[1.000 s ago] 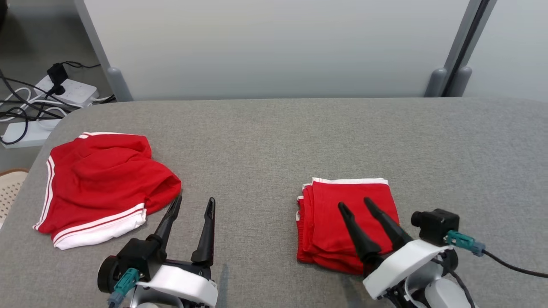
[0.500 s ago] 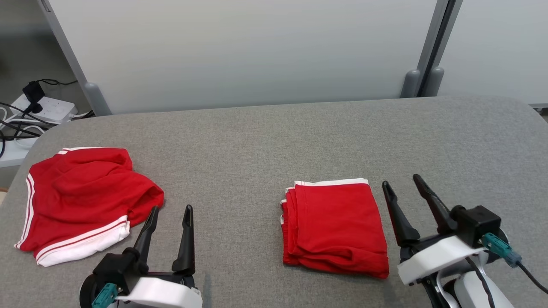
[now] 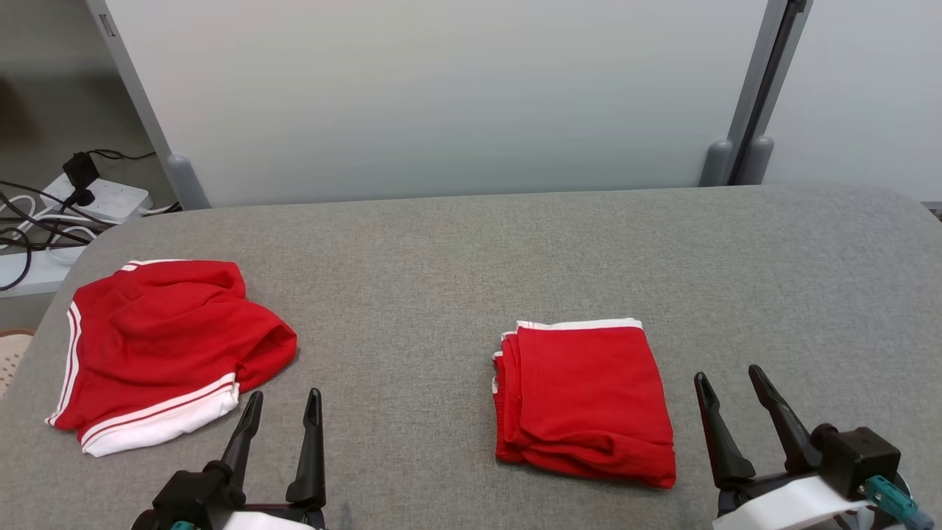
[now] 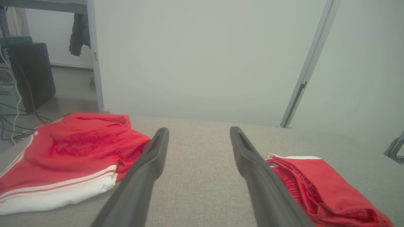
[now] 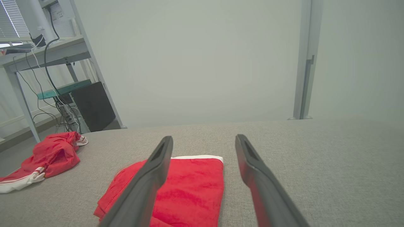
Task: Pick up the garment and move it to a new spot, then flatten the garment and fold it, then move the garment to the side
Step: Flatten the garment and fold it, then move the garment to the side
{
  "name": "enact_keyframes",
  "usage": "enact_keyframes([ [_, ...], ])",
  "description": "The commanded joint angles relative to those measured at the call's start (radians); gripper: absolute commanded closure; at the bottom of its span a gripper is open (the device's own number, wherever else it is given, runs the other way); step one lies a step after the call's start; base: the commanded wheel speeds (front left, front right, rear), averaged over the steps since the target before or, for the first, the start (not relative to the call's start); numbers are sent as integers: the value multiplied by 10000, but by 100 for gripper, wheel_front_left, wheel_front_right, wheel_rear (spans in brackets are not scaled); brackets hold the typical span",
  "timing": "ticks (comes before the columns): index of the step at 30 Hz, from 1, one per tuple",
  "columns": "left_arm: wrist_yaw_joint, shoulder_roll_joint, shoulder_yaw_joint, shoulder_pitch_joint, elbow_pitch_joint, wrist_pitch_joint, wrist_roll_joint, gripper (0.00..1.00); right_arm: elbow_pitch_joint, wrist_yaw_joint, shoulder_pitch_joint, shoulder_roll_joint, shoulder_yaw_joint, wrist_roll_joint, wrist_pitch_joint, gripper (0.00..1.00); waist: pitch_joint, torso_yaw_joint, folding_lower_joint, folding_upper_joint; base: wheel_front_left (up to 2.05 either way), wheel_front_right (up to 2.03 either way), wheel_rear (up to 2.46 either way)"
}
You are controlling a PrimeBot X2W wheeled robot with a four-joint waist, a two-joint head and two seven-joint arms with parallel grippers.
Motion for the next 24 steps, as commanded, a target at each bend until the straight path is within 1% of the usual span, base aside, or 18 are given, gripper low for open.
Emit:
enact_keyframes([
  [1,-129,16,365,-175,-270,-88,144,0,-340,42,-96,-45,104,-9,-132,0,-23,37,0,-1,0,0,0],
  [9,-227,-41,385,-115,-260,-88,303,0,-485,42,112,43,-33,-40,-133,0,-35,185,0,-1,0,0,0],
  [15,-304,-72,409,-138,-236,-88,420,0,-366,42,41,91,-41,102,-133,0,27,317,0,-1,0,0,0],
  [19,-350,-101,412,-174,-202,-88,462,0,147,42,-185,117,78,534,-133,0,75,409,0,-1,0,0,0],
  [24,-419,-150,372,-264,-167,-88,493,0,1212,42,-786,89,230,1817,-132,0,130,568,0,-1,0,0,0],
])
